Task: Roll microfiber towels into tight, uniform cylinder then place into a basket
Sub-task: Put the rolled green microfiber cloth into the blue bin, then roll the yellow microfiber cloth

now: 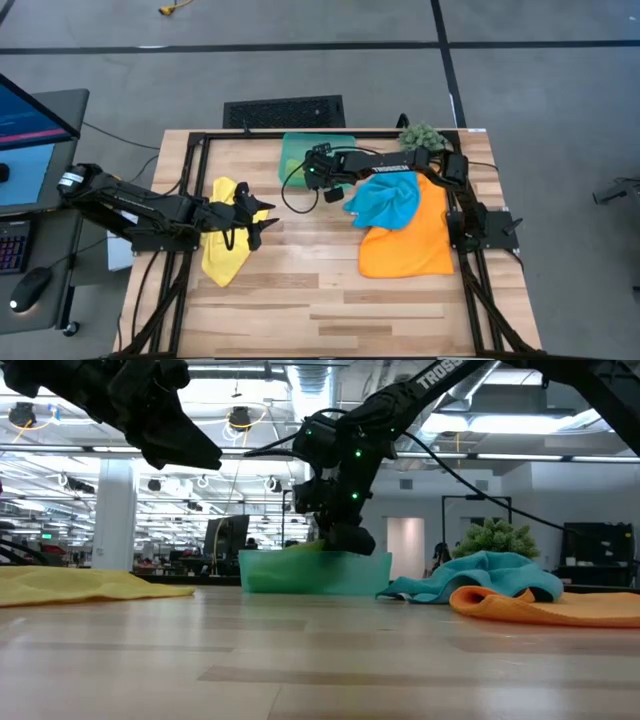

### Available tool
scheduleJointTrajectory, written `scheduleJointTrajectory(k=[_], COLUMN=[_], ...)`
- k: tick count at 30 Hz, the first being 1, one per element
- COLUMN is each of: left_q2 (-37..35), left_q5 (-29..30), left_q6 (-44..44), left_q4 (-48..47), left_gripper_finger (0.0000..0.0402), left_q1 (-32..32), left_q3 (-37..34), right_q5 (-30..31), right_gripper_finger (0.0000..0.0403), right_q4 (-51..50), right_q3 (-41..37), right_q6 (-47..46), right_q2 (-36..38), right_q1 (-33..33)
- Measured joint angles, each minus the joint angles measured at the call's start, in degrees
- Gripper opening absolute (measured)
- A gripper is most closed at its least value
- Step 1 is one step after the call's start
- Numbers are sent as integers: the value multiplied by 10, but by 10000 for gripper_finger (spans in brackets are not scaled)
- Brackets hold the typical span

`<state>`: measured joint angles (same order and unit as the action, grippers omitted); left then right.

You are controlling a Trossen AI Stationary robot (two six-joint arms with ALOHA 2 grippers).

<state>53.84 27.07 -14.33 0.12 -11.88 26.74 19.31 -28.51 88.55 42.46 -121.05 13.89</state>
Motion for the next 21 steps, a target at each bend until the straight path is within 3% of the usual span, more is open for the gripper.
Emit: scheduleJointTrajectory(k=[8, 21], left_q2=[0, 0], left_q5=[2, 3], left_q6=[0, 10], left_q4=[-8, -8], left_gripper_finger=[180, 180], left_q1=[0, 0], left_q3=[0, 0], right_q5=[0, 1], right_gripper_finger=[213, 203], right_q4=[0, -24], right_q3=[0, 0], right_q6=[0, -30], right_q2=[0, 44], right_q1=[-4, 0])
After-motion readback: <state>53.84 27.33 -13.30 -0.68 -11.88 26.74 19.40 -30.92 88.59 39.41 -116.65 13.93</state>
